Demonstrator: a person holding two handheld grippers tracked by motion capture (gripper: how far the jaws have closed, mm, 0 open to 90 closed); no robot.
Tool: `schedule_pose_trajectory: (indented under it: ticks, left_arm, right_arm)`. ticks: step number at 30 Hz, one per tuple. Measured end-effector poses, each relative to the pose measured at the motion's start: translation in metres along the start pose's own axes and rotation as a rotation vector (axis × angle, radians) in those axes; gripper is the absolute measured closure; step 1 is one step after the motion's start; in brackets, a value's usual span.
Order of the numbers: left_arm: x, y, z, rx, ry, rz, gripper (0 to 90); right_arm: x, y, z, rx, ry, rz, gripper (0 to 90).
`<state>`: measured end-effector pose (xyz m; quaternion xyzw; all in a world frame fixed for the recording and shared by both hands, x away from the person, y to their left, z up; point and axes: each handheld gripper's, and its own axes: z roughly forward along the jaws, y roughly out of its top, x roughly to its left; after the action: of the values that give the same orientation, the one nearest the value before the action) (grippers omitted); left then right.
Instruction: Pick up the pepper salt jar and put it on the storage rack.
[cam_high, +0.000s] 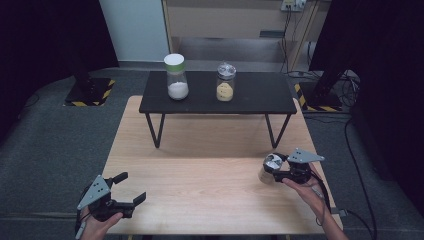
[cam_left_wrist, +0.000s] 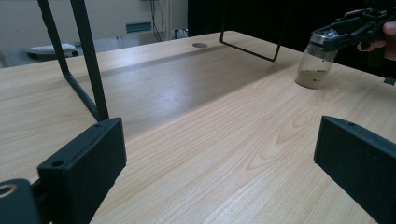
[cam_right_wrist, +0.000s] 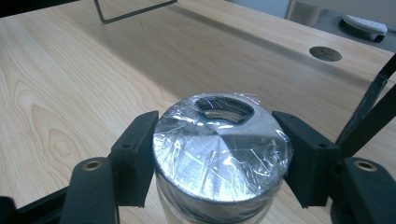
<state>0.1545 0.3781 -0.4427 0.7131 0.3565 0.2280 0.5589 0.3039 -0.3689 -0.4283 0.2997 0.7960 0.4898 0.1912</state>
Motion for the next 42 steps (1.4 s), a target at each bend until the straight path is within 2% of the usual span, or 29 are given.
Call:
schedule_pose_trajectory:
  ticks: [11, 19, 31, 36, 42]
  left_arm:
    - [0.000, 0.000, 0.000, 0.001, -0.001, 0.001, 1.5]
    - [0.000, 0.000, 0.000, 0.001, -0.001, 0.000, 1.5]
    - [0.000, 0.000, 0.001, 0.002, 0.000, -0.001, 1.5]
    - [0.001, 0.000, 0.001, 0.002, -0.001, -0.002, 1.5]
    - [0.001, 0.000, 0.001, 0.002, -0.002, -0.002, 1.5]
  right_arm:
    - [0.000, 0.003, 0.000, 0.003, 0.015, -0.015, 35.5]
    - [-0.005, 0.012, -0.001, 0.000, 0.056, -0.017, 35.4]
    - [-0.011, 0.040, -0.003, 0.025, 0.143, -0.061, 35.5]
    - [-0.013, 0.052, -0.004, 0.026, 0.182, -0.064, 35.4]
    - [-0.014, 0.067, -0.003, 0.043, 0.205, -0.065, 35.5]
